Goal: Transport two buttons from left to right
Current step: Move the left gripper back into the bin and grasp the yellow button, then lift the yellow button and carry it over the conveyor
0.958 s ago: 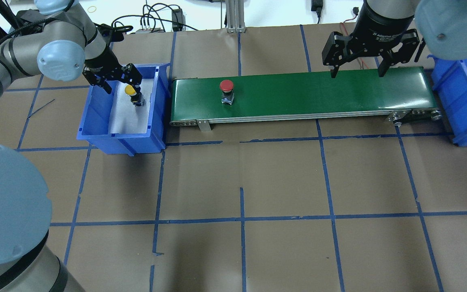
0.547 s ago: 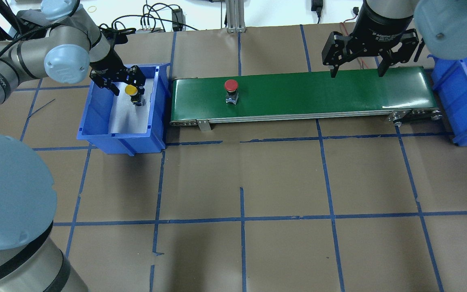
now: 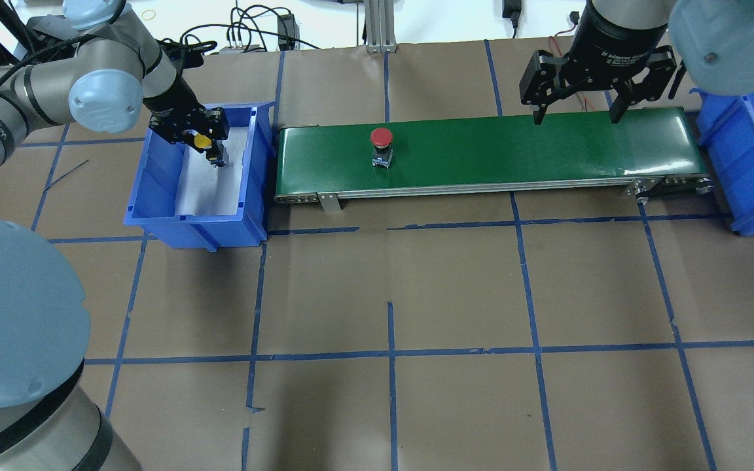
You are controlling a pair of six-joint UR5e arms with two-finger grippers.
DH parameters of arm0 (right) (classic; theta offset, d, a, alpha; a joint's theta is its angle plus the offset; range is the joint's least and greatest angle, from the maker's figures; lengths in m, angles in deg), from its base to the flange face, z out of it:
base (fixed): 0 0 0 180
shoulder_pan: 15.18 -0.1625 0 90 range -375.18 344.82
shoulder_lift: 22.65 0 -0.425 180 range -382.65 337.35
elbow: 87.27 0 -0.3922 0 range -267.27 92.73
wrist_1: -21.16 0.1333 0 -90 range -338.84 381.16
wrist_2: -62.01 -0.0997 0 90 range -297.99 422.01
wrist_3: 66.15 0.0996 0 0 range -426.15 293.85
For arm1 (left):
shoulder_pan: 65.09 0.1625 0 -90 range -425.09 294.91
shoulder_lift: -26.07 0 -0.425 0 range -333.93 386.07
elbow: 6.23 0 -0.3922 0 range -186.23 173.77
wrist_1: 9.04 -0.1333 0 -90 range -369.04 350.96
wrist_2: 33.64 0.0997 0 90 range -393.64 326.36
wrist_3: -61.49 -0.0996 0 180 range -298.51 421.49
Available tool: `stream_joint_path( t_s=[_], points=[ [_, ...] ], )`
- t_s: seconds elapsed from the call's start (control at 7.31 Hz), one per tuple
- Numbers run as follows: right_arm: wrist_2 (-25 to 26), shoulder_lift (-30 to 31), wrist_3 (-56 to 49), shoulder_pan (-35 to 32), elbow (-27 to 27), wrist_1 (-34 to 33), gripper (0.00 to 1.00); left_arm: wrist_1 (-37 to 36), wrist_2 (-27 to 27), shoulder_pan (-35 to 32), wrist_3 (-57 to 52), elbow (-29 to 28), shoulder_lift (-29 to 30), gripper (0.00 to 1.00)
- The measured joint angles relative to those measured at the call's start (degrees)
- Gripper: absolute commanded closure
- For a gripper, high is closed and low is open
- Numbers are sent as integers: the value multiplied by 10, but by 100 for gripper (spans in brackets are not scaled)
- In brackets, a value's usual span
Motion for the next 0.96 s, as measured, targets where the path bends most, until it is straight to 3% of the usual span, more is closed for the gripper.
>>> stream_joint_path(
  t_s=[0.55, 0.96],
  points=[
    [0, 0, 0, -1, 1, 0, 0, 72, 4, -13, 41, -2, -82, 66],
    [0, 0, 0, 0, 1, 0, 0, 95, -4, -93, 150, -6, -121, 67]
  ],
)
